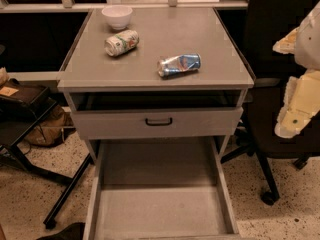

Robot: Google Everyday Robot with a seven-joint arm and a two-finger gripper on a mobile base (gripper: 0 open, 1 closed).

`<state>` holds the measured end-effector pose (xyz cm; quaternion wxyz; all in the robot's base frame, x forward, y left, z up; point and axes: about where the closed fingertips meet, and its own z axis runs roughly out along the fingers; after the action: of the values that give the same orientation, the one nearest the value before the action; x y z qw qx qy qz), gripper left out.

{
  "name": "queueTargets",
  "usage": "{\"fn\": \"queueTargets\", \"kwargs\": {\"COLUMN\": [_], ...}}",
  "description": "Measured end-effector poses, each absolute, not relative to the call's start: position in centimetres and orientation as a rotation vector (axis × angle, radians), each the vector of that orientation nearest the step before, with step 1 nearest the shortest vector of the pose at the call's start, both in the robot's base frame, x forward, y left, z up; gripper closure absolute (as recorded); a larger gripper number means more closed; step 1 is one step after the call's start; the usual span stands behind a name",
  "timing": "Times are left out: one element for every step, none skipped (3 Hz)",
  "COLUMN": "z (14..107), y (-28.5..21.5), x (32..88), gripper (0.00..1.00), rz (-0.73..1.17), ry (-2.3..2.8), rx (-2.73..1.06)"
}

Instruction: Place redbull can into middle drawer

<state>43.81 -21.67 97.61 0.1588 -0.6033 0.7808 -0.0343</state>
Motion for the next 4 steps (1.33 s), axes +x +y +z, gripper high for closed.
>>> {"fn": "queueTargets", "kwargs": {"z": [97.6,95.9,93.2,90.0], "y": [-21.7,-21.0,-20.1,-19.7], "x": [43.8,46.4,51.6,56.2], "gripper": [0.00,0.00,0.00,0.00], "rz": [-0.098,-0.054,-0.004,0.091], "ry": [2.232,2.190,2.137,2.085], "rx": [-1.725,-1.742,-1.763,-1.793]}}
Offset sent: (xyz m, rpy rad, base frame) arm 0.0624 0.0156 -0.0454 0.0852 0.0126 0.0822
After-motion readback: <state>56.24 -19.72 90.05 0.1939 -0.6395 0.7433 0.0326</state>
